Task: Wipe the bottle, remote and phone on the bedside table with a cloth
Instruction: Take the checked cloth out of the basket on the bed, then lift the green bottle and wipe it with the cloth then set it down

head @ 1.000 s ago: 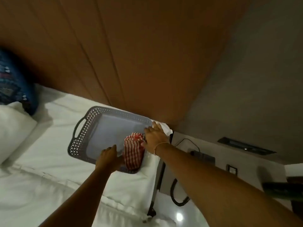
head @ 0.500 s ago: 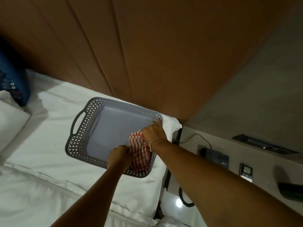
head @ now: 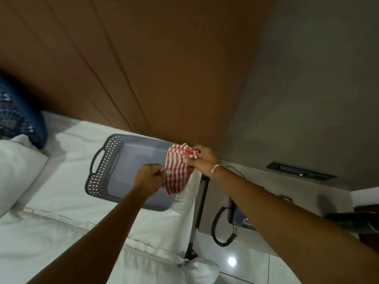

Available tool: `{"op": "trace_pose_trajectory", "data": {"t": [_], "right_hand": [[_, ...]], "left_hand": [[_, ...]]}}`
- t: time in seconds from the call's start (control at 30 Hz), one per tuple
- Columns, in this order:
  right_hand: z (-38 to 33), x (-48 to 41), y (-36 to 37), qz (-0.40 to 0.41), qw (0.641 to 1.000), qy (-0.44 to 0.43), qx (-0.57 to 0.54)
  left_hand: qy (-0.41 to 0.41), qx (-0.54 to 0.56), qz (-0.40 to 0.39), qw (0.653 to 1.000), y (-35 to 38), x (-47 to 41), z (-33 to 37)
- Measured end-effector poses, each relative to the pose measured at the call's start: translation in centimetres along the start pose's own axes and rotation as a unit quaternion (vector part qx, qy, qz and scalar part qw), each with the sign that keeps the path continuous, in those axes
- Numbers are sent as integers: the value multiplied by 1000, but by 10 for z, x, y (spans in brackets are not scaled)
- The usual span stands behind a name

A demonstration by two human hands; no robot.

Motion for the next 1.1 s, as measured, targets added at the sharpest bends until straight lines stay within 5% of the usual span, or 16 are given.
{"op": "trace_pose_trajectory", "data": {"t": [0.17,0.3,0.53,0.7,0.93,1.1], "right_hand": [[57,97,-62,42,957,7,-286],[138,179,-106,79,916,50,-390],[307,291,-155,166,853,142,-473],[397,338,-174,257,795,156,-527],[492,375,-193,317,713,171,-602],[532,384,-206,344,704,174,-596]], "left_hand": [[21,108,-66,992,74,31,73],[61,87,-112,988,166,50,133],[82,44,-185,978,341,56,205],[94,-92,-282,950,449,44,236],[116,-91,-269,952,534,-15,294],[208,-126,-274,930,586,-41,348]]}}
Point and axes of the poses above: each hand's wrist, its own x-axis away from the middle knuckle, its own y-axis out of the palm, z = x × y, the point moved 5 cm from there along -x, towards the middle knuckle, and after that the axes turned 10 degrees about -z, right-handed, at the moved point
